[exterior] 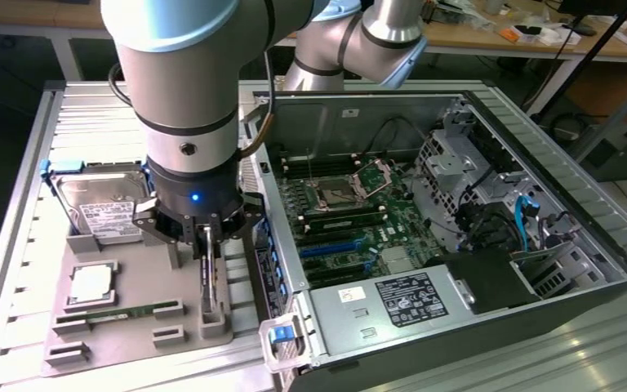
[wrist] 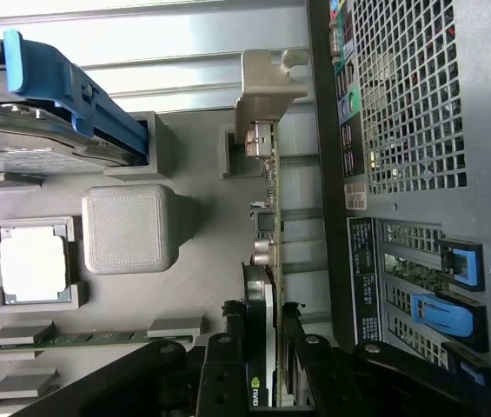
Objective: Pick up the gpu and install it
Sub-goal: 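Pick up the gpu and move the gpu toward the slot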
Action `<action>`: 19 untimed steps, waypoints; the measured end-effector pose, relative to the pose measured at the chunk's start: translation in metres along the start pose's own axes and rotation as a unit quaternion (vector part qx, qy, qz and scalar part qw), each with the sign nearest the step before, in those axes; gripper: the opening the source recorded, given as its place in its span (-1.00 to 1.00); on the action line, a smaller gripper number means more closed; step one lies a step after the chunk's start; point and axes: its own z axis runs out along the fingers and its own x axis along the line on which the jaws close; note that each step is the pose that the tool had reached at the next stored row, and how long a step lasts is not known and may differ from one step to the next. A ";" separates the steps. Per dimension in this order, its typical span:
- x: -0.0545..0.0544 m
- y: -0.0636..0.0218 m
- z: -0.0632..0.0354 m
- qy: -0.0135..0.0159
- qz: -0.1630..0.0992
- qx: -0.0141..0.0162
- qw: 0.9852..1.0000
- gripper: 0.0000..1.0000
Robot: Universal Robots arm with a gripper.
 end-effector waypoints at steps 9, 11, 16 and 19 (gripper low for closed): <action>0.000 0.0000 -0.0005 0.000 0.000 0.000 1.000 -0.47; 0.000 0.0001 -0.0024 0.000 0.000 0.000 1.000 -0.47; 0.000 0.0006 -0.0148 0.000 0.000 0.000 1.000 -0.47; -0.001 0.0010 -0.0252 0.000 0.000 0.000 1.000 -0.47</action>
